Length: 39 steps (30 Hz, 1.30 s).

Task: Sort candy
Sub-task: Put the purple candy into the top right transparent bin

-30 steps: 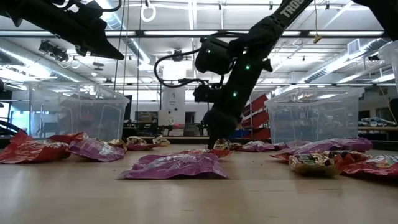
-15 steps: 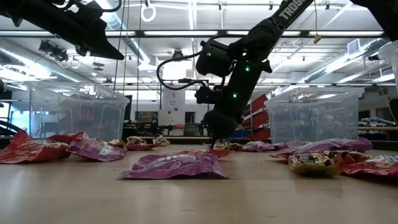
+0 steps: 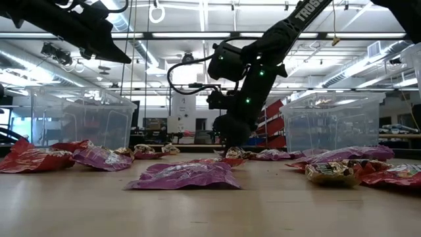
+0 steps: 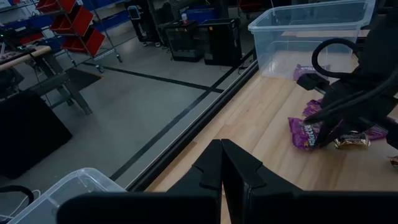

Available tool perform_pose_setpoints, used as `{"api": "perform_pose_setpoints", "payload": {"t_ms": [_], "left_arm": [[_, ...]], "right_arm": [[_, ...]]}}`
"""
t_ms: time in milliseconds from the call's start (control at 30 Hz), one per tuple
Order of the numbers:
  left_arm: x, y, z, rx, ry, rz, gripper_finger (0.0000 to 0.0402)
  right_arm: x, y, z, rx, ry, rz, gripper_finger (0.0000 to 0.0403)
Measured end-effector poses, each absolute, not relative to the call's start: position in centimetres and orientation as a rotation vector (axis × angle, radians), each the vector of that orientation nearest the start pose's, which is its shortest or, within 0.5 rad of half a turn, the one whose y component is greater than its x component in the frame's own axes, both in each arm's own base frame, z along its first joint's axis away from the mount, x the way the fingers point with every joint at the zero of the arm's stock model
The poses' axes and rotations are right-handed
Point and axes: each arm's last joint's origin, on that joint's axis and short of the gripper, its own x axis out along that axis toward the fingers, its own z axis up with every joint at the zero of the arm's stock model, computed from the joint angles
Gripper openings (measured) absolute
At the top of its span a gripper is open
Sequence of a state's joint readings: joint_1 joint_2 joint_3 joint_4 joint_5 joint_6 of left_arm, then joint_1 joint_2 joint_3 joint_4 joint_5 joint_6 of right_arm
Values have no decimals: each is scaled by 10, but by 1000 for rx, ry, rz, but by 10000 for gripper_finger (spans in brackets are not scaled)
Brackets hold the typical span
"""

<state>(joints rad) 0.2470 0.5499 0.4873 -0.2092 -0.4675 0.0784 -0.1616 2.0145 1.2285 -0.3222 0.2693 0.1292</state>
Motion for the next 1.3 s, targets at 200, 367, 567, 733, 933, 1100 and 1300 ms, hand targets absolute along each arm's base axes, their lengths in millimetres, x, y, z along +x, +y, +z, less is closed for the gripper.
{"api": "perform_pose_setpoints", "payload": {"t_ms": [200,367,567,733,933,1100,1300], "left_arm": [[126,45,261,105,304,699,9],[126,45,261,105,303,699,9],[126,45,261,105,304,699,9],[126,45,261,105,304,699,9],[126,45,261,105,304,699,9],[126,45,261,105,304,699,9],[126,45,261,105,304,699,9]], "right_arm": [[383,-69,148,77,1026,-443,1],[378,-69,179,80,938,-453,0],[367,-68,223,87,812,-460,0],[354,-66,257,92,712,-460,0],[334,-67,293,127,596,-476,0],[315,-70,319,139,517,-494,0],[285,-80,342,170,488,-552,0]]}}
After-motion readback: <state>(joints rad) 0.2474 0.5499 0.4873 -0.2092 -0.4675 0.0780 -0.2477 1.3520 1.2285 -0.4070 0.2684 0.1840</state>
